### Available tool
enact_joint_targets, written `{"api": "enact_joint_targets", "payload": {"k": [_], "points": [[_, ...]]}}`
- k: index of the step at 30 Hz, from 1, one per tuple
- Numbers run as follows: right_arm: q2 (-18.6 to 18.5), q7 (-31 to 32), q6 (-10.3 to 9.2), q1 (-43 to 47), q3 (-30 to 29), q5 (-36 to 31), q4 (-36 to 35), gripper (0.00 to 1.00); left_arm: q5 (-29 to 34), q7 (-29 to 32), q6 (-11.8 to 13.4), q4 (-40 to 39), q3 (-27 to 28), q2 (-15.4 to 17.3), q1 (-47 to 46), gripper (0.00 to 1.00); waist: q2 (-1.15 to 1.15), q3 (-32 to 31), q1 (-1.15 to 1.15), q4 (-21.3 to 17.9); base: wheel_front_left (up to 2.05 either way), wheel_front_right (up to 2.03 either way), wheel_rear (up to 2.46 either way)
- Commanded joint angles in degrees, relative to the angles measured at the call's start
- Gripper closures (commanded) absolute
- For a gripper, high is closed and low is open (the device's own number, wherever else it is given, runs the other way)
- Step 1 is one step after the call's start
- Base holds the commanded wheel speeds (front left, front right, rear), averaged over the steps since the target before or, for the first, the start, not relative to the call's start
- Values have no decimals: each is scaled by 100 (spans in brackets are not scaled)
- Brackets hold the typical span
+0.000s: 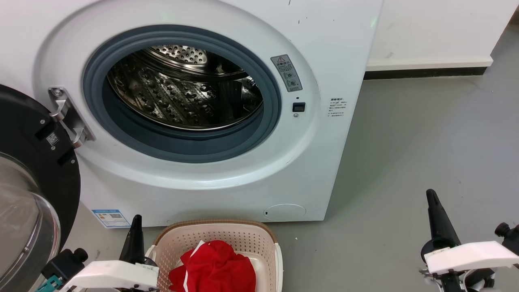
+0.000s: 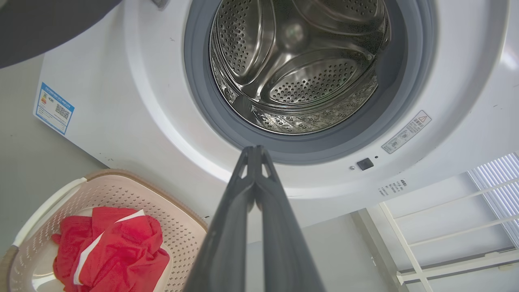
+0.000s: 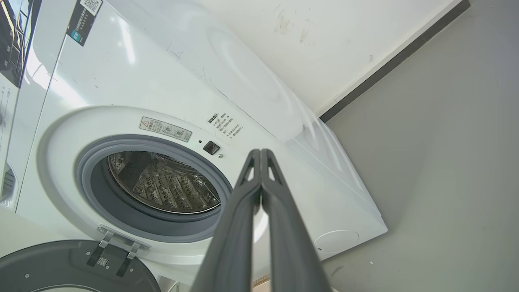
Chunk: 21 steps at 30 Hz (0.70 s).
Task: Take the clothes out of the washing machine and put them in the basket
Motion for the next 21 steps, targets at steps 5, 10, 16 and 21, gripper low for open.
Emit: {"api": "enact_joint_targets", "payload": {"k": [5, 10, 16, 21], "points": [[-49, 97, -1, -197, -29, 457, -5, 100, -424, 100, -66, 1, 46, 7, -196, 100, 0, -4, 0, 14, 0, 0, 0], [-51, 180, -1, -224, -50, 827, 41, 100, -774, 189, -90, 39, 63, 7, -252, 100, 0, -9, 0, 29, 0, 0, 0], [-53, 279, -1, -261, -78, 1243, 91, 100, -1169, 284, -109, 85, 82, 8, -301, 100, 0, -14, 0, 46, 0, 0, 0], [-52, 354, -1, -280, -99, 1574, 125, 100, -1485, 355, -134, 123, 96, 8, -351, 100, 0, -19, 0, 61, 0, 0, 0]]}}
